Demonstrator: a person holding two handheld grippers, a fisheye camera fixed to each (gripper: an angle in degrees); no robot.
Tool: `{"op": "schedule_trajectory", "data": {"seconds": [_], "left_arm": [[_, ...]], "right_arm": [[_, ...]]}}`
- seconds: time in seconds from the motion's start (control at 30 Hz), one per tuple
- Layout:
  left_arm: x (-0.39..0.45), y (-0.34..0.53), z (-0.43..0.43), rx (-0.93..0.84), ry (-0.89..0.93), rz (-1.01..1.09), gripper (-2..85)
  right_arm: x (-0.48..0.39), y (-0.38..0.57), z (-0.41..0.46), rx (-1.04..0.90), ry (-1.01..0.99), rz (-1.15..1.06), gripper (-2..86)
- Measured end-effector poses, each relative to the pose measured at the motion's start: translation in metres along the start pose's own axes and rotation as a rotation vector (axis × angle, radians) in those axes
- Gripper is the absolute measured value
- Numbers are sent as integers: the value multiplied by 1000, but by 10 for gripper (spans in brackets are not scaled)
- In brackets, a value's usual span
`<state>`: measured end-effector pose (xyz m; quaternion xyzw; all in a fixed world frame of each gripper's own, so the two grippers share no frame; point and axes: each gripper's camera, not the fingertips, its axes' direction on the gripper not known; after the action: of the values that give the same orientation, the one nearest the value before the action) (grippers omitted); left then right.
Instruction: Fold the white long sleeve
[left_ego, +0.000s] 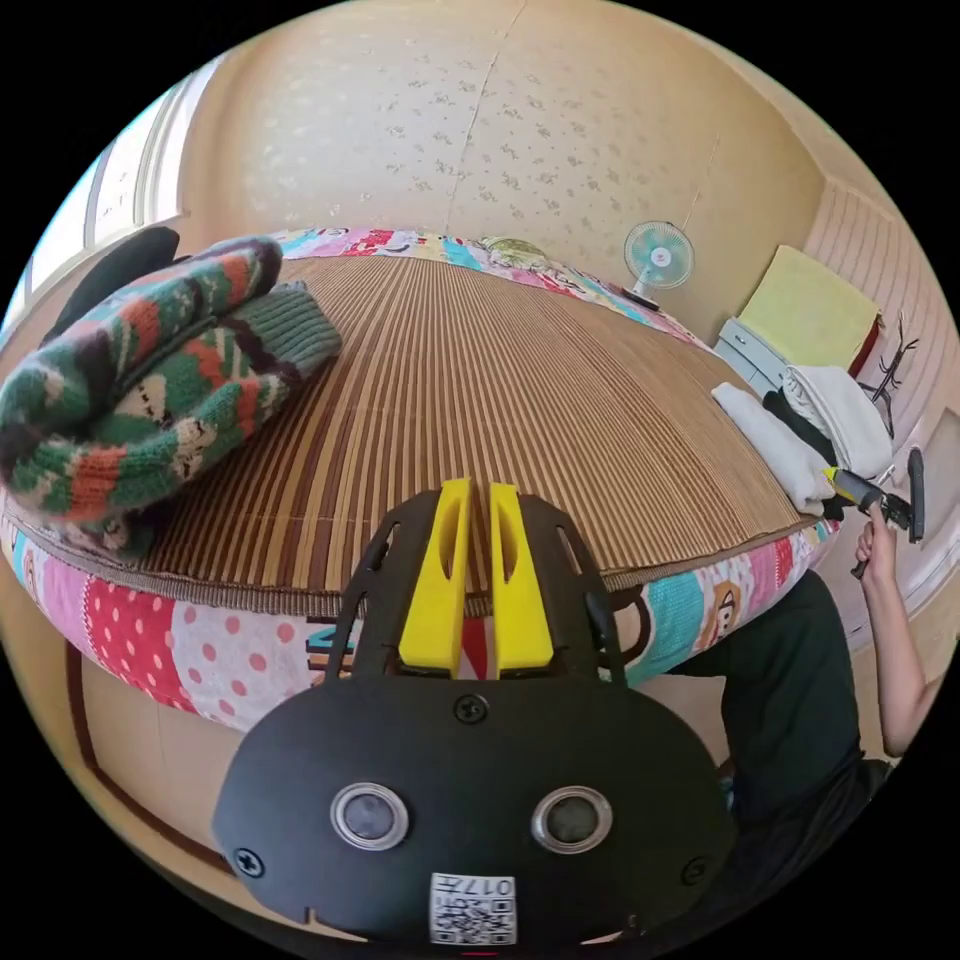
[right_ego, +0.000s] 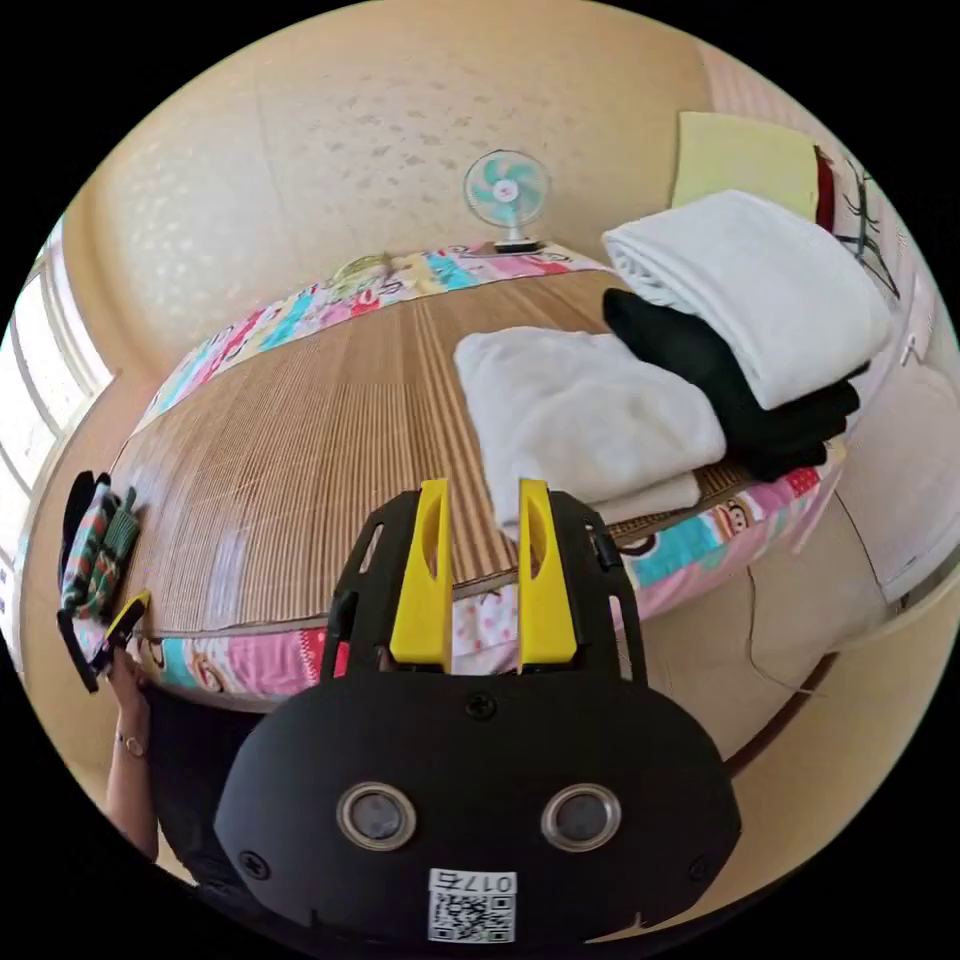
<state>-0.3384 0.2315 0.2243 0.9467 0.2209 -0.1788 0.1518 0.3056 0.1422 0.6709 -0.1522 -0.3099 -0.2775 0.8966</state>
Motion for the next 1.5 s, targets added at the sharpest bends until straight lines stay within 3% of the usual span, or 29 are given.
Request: {"op": "schedule_trajectory", "data": {"seconds": [0.1,0.2,0.3,0.37,0.43,0.5,0.57,0.63,0.73,0.8,0.97,1.03,1.13,1.2,1.3,1.4,1.5], "left_arm": [[-4,5,2,33,49,-37,44],[-2,4,4,43,53,-45,46],[-2,2,7,57,51,-57,44],[-3,1,10,63,66,-62,41],[-3,-3,12,62,68,-61,40],[-2,-6,14,62,64,-56,40],[-3,-8,15,65,65,-57,41],[-7,-11,17,75,76,-73,41],[-14,-14,19,90,106,-98,42],[-16,-17,19,91,118,-98,44],[-19,-30,23,70,104,-78,11],[-27,-36,25,73,119,-95,-4],[-37,-40,25,83,142,-116,-7],[-41,-44,25,82,147,-114,-6],[-46,-50,24,80,142,-99,3],[-54,-57,22,78,133,-85,19],[-68,-64,20,77,138,-87,31]], "right_arm": [[25,1,17,50,54,-14,83],[33,-14,95,-296,-18,6,77],[23,-30,80,-250,-39,75,40],[-11,-35,27,-77,-170,-25,26],[-44,-28,1,-47,-281,-115,22],[-78,-5,-5,-72,-471,-241,20],[-116,44,22,-254,-751,-316,20],[-132,89,44,-365,-867,-320,22],[-118,126,33,-280,-922,-260,26],[-108,116,8,-186,-872,-321,30],[-71,76,-70,209,-341,-239,63],[-56,66,-64,184,-233,-153,84],[-31,60,-18,-43,-203,-81,91],[-18,65,10,-182,-248,-58,81],[0,75,-20,-59,-353,-59,50],[0,70,-60,29,-628,-183,40],[-8,66,-73,-13,-932,-311,36]]}}
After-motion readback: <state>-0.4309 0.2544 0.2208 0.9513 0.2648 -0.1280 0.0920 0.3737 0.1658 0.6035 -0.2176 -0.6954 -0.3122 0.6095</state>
